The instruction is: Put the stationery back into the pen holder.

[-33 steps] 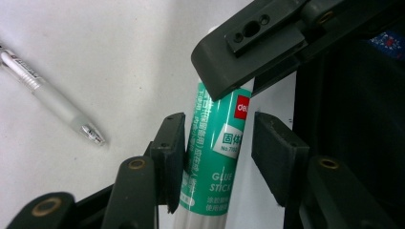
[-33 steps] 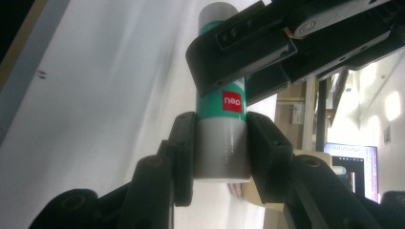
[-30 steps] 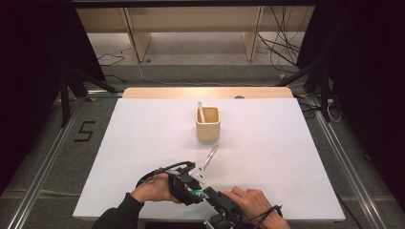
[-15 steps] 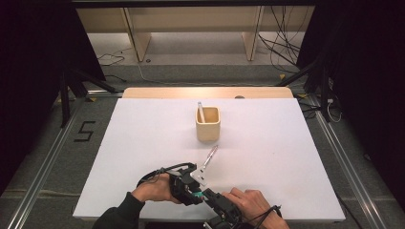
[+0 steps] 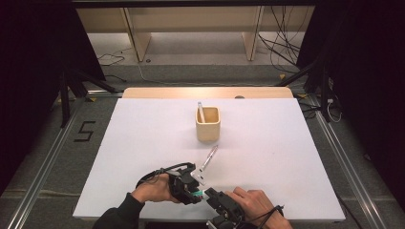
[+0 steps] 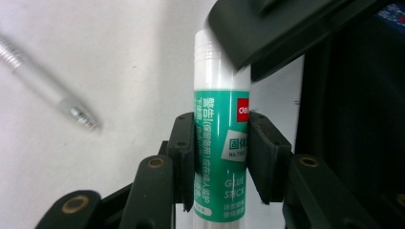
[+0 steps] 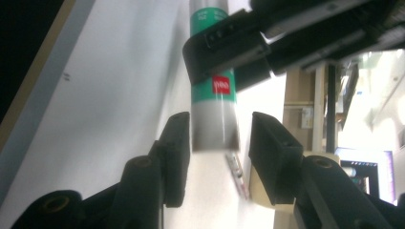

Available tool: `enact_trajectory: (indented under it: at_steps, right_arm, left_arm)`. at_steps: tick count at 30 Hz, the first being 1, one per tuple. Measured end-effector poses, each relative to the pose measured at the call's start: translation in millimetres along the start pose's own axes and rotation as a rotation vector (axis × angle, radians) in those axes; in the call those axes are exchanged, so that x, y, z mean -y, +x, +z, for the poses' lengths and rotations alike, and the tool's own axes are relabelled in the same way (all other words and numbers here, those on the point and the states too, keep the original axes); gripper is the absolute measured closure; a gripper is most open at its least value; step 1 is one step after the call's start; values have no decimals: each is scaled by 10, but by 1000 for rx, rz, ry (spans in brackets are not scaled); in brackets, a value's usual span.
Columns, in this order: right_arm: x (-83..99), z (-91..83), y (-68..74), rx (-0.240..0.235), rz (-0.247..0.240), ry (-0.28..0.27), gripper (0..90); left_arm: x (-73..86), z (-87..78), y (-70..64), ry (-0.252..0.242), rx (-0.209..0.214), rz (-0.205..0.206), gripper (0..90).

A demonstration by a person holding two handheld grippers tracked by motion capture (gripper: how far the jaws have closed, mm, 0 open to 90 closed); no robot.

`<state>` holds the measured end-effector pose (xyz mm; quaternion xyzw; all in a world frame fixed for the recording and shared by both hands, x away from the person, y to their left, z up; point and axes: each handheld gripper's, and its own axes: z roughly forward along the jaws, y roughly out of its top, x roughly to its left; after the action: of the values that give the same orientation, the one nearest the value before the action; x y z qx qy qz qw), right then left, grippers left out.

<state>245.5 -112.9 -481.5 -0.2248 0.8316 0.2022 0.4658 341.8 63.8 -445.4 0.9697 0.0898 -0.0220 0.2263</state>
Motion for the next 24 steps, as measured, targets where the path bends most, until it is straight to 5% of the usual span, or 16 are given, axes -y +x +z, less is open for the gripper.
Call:
enact_trajectory:
  at_steps: [8, 24]
  right_arm:
    - [136, -80, -78, 6, 184, 20, 469]
    - [442, -133, -256, 42, 756, 6, 389]
  left_arm:
    - [54, -89, 66, -56, -50, -53, 654]
    - [166, -244, 250, -266, -163, -243, 653]
